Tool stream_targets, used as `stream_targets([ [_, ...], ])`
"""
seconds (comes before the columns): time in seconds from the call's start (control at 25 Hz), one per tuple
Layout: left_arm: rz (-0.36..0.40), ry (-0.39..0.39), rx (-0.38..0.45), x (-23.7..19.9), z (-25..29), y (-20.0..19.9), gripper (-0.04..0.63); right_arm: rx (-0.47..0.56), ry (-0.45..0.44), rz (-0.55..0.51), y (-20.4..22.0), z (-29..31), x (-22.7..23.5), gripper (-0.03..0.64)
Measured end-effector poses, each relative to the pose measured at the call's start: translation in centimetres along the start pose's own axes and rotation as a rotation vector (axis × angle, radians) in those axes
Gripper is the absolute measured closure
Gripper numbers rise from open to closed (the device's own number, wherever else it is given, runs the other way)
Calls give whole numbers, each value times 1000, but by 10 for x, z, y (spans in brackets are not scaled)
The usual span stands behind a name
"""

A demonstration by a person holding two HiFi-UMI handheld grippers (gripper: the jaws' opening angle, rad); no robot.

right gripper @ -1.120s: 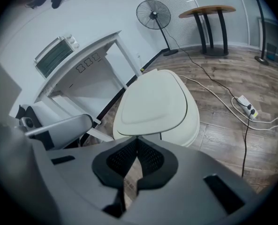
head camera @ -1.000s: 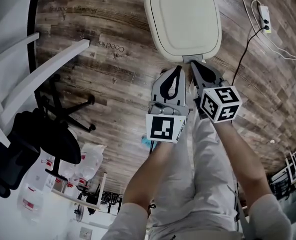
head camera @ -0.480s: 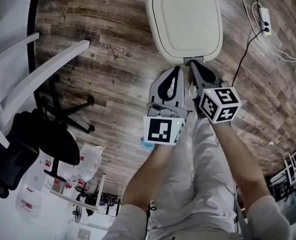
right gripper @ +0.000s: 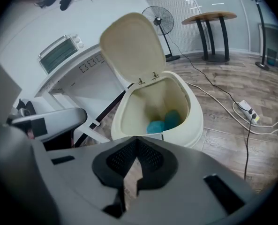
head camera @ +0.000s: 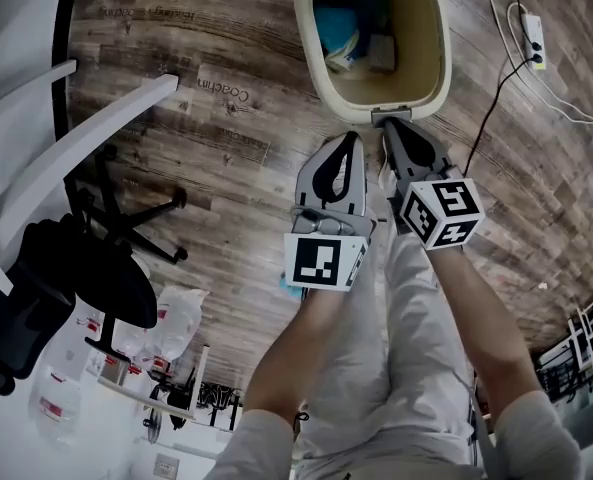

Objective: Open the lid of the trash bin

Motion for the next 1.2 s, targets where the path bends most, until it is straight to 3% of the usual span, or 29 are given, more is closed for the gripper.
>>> stream_targets([
  [0.28, -11, 13, 0, 8, -5, -15, 594, -5, 3, 48, -6, -10, 6, 600],
  [0.48, 43, -9, 42, 12, -26, -49, 594, 98, -6, 61, -32, -63, -1, 600],
  [0.68, 85, -8, 126, 35, -82, -122, 594, 252, 0, 49, -83, -172, -24, 600],
  [0.92, 174, 16, 243, 69, -177, -212, 594, 435, 52, -36, -146, -322, -74, 600],
  [1.04, 241, 42, 265, 96, -227, -245, 594, 530, 60, -50, -167, -394, -104, 600],
  [1.2, 265, 100, 296, 132, -280, -266, 594, 623, 45, -87, -176, -475, -140, 600],
])
Point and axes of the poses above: the fingertips, and each gripper's own axes: z forward along the fingers, x to its right, y out of its underside, the point moved 5 cm from there along -z, backward along the fingers, and after that the axes turned 14 degrees about -x, right-handed, at the moved point
